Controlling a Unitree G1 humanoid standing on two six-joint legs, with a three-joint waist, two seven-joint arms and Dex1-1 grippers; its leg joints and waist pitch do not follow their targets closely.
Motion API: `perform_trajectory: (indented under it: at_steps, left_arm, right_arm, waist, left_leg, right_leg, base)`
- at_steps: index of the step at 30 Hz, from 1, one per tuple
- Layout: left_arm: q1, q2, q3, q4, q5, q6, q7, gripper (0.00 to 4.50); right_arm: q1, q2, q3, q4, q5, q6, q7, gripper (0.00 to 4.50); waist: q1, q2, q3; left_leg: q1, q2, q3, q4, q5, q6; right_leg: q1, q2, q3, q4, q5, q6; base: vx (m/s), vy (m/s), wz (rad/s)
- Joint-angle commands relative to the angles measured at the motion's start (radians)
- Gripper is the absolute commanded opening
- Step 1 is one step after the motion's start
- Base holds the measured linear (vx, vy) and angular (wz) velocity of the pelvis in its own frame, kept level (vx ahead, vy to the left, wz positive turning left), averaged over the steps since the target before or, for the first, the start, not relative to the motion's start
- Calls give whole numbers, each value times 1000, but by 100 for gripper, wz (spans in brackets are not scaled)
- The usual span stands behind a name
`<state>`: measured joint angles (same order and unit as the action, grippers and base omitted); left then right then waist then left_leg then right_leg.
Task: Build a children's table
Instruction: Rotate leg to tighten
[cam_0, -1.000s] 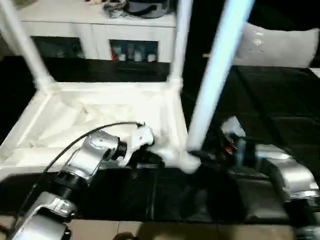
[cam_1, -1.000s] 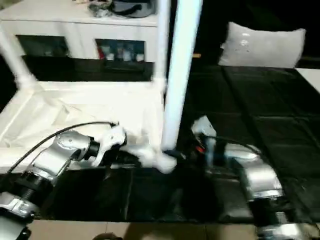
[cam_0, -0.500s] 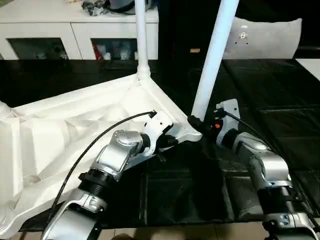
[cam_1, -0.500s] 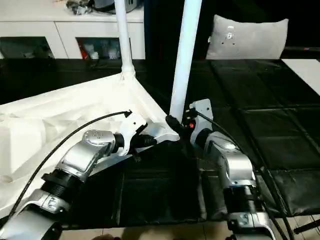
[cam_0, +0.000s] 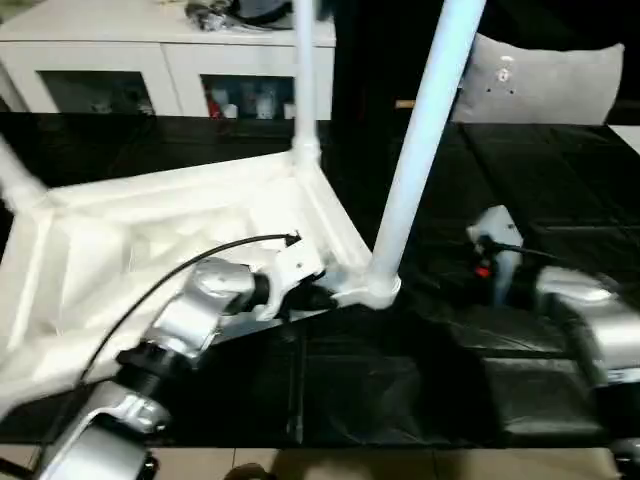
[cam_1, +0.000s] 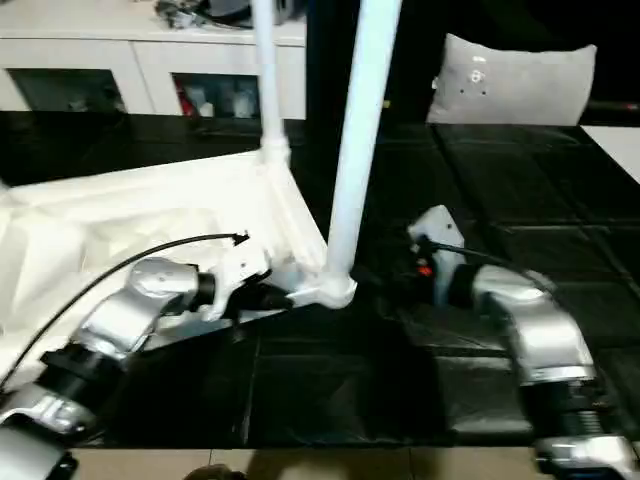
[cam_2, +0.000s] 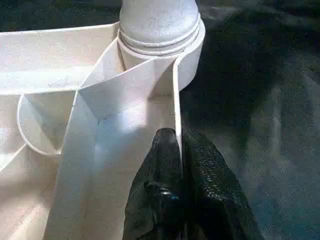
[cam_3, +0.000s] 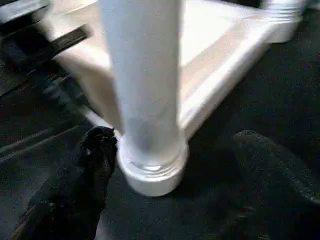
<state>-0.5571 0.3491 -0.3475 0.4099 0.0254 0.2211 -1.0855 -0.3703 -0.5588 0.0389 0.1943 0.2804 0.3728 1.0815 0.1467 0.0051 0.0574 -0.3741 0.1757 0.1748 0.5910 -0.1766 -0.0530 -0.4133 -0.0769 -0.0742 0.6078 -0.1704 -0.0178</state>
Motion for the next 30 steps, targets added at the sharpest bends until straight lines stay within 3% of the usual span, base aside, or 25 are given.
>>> perform_trajectory:
  at_steps: [1,5,9,11,14,15,20,30]
  left_arm:
    - [-8,7,-17,-54,-40,-45,-78,0]
    - [6,48,-40,-84,-79,-45,-210,0]
    - [3,54,-46,-80,-80,-57,-230,0]
    - [-1,55,-49,-72,-83,-72,-249,0]
    - [-4,51,-51,-76,-90,-73,-262,0]
    - [-4,48,-53,-79,-90,-71,-263,0]
    - [0,43,-56,-76,-89,-78,-261,0]
    - [2,44,-53,-67,-84,-76,-257,0]
  right_arm:
    - [10,-23,19,-38,26,-3,76,398]
    - [1,-46,46,-24,55,-7,180,383]
    - [-1,-50,61,-18,56,-13,206,362]
    - [-2,-48,74,-8,52,-23,228,325]
    - [-3,-28,93,6,53,-21,241,323]
    - [-4,-22,105,12,56,-16,251,299]
    - [-7,-7,119,41,40,-46,260,267]
    - [13,11,109,47,73,-33,278,198]
  waist:
    - [2,-9,-69]
    - [13,-11,-71]
    - [26,-10,-69]
    - [26,-11,-68]
    - [24,-13,-68]
    - [24,-12,-68]
    - [25,-14,-70]
    - [23,-14,-69]
  left_leg:
    - [14,55,-16,-65,-209,58]
    - [14,57,-14,-61,-190,67]
    - [16,58,-15,-63,-216,54]
    - [16,59,-17,-65,-227,47]
    - [16,58,-17,-65,-235,42]
    - [16,58,-17,-65,-240,41]
    - [14,57,-17,-64,-220,42]
    - [14,57,-16,-64,-217,47]
  right_leg:
    - [57,-79,48,-82,-301,-167]
    - [54,-77,48,-74,-255,-196]
    - [51,-80,49,-79,-317,-183]
    - [51,-81,49,-80,-333,-178]
    - [51,-82,49,-80,-343,-174]
    - [51,-82,49,-81,-347,-176]
    - [52,-83,50,-79,-336,-172]
    - [53,-80,49,-78,-329,-175]
  base:
    - [0,0,0]
    - [0,0,0]
    - [0,0,0]
    - [0,0,0]
    - [0,0,0]
    - [0,0,0]
    - [0,0,0]
    - [0,0,0]
